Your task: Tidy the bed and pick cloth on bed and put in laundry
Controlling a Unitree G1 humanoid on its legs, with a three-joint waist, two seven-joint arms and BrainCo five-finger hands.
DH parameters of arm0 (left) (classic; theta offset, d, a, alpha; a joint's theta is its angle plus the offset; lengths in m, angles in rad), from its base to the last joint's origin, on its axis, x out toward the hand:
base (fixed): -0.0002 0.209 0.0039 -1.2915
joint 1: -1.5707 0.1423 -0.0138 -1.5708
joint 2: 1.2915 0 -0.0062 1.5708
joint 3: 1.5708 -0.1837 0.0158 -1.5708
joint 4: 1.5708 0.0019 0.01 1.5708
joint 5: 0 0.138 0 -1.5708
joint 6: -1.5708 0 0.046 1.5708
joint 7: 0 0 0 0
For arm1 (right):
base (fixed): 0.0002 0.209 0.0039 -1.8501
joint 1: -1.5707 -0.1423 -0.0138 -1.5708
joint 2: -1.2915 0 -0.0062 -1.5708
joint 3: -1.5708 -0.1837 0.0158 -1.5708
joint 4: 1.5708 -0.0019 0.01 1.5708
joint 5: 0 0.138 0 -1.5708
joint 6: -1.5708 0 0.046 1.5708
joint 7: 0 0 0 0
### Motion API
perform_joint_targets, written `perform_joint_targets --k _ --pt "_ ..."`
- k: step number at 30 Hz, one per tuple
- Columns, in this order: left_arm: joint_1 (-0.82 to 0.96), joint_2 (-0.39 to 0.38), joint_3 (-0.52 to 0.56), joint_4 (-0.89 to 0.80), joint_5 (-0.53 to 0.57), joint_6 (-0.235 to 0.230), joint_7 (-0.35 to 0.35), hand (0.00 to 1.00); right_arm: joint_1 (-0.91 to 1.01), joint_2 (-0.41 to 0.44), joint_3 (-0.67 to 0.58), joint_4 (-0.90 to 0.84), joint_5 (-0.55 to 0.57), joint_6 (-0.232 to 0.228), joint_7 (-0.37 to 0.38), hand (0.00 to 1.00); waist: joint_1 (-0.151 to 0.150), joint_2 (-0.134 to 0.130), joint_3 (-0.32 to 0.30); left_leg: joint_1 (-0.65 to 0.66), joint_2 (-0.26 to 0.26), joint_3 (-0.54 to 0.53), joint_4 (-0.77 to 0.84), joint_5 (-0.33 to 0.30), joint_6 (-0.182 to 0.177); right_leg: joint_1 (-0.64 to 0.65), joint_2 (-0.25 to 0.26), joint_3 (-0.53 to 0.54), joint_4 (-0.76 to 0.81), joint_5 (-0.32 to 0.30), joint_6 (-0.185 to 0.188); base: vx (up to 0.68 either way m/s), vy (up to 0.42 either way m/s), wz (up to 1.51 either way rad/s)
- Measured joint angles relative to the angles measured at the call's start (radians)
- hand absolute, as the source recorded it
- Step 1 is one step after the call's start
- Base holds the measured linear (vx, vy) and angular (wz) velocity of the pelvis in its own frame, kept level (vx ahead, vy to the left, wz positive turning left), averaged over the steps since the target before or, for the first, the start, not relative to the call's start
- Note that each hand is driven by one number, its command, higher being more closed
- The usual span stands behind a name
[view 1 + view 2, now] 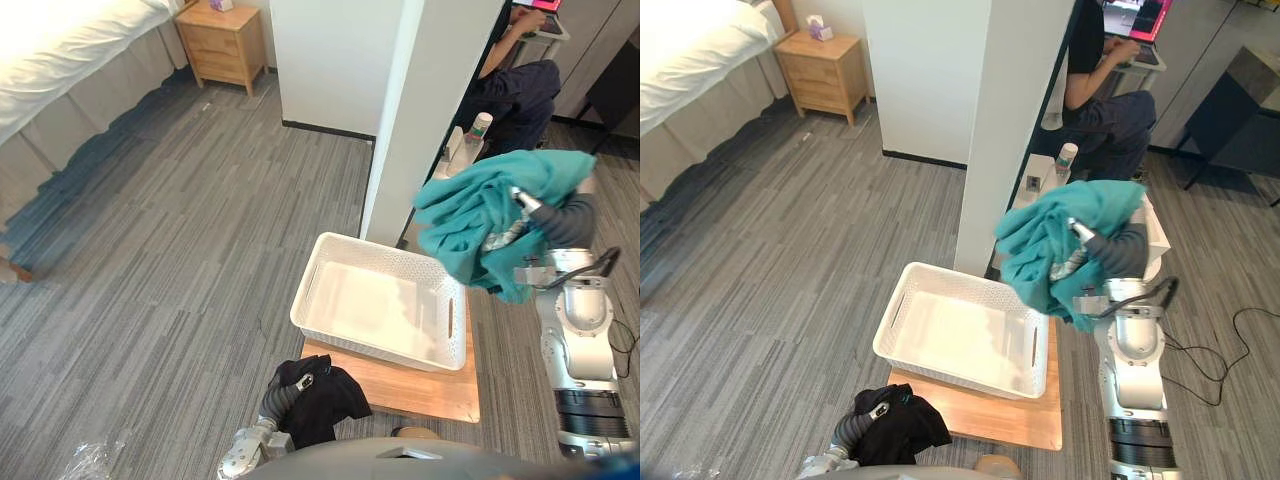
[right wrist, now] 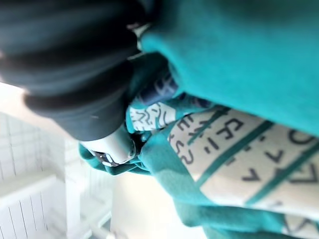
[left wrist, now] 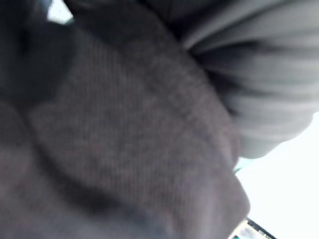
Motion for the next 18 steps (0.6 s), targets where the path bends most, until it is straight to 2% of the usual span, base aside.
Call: perform_joint_targets --k 2,4,7,10,11,13,14,15,17,18 --pt "-0.01 0.0 0.0 0.012 0.001 0.001 0.001 1.0 0.0 0.006 0.065 0.006 0.0 0.045 0.022 1.0 0.0 0.004 -0.002 -0.004 0.0 -0.006 -0.001 0.013 -0.003 0.002 0.0 -0.019 -0.005 -0.002 0.001 -0.1 -0.045 0.07" --pt "-0.014 0.0 -0.001 0.012 0.003 0.001 0.002 1.0 -0.005 0.021 0.102 0.03 0.0 0.064 0.029 1.0 0.0 0.004 -0.002 -0.016 -0.002 -0.015 -0.002 0.025 -0.004 0.0 -0.001 -0.025 -0.015 -0.006 0.006 -0.11 -0.058 0.14" --pt "-0.04 0.005 -0.008 0.018 0.005 0.008 0.008 1.0 -0.032 0.06 0.173 0.169 -0.002 0.086 0.025 1.0 0.001 0.005 -0.001 -0.042 -0.016 -0.036 -0.003 0.054 -0.009 -0.005 -0.01 -0.06 -0.033 -0.047 0.021 -0.12 -0.078 0.25" --pt "-0.064 -0.014 -0.02 0.017 0.01 0.012 0.008 1.0 -0.083 0.069 0.22 0.332 -0.006 0.103 -0.013 1.0 0.003 0.047 0.019 -0.077 -0.003 -0.061 -0.003 0.071 -0.014 -0.015 -0.001 -0.103 -0.035 -0.047 0.021 -0.18 -0.069 0.27" --pt "-0.072 -0.025 -0.019 0.01 0.01 0.02 0.008 1.0 -0.11 0.079 0.223 0.371 -0.014 0.103 -0.027 1.0 0.021 0.062 0.023 -0.108 0.004 -0.056 -0.003 0.073 -0.015 -0.044 0.004 -0.105 -0.04 -0.044 0.02 -0.2 -0.036 0.14" --pt "-0.082 -0.03 -0.019 0.007 0.009 0.026 0.009 1.0 -0.183 0.084 0.219 0.438 -0.024 0.101 -0.052 1.0 0.025 0.084 0.039 -0.158 0.023 -0.019 -0.003 0.085 -0.003 -0.08 0.01 -0.122 -0.051 -0.02 0.012 -0.14 -0.016 0.25" --pt "-0.109 -0.03 -0.017 -0.002 0.005 0.029 0.011 1.0 -0.249 0.081 0.216 0.494 -0.035 0.098 -0.069 1.0 0.027 0.099 0.069 -0.18 0.033 0.001 -0.003 0.099 -0.003 -0.097 0.013 -0.128 -0.053 0.001 0.001 -0.09 -0.002 0.24" --pt "-0.114 -0.03 -0.016 -0.013 0.001 0.029 0.013 1.0 -0.298 0.076 0.216 0.539 -0.041 0.097 -0.077 1.0 0.033 0.107 0.097 -0.196 0.04 0.003 -0.003 0.124 -0.007 -0.111 0.019 -0.13 -0.053 0.013 0.005 -0.13 0.007 0.16" --pt "-0.135 -0.032 -0.017 -0.036 -0.008 0.031 0.032 1.0 -0.381 0.066 0.211 0.61 -0.041 0.093 -0.091 1.0 0.052 0.113 0.148 -0.239 0.043 -0.002 -0.003 0.147 -0.011 -0.147 0.022 -0.131 -0.053 0.032 0.005 -0.13 0.017 0.13" --pt "-0.151 -0.036 -0.016 -0.036 -0.012 0.031 0.037 1.0 -0.413 0.059 0.208 0.639 -0.041 0.09 -0.091 0.0 0.056 0.119 0.171 -0.253 0.042 -0.005 -0.002 0.159 -0.016 -0.156 0.02 -0.133 -0.055 0.043 0.007 -0.06 0.03 0.13"
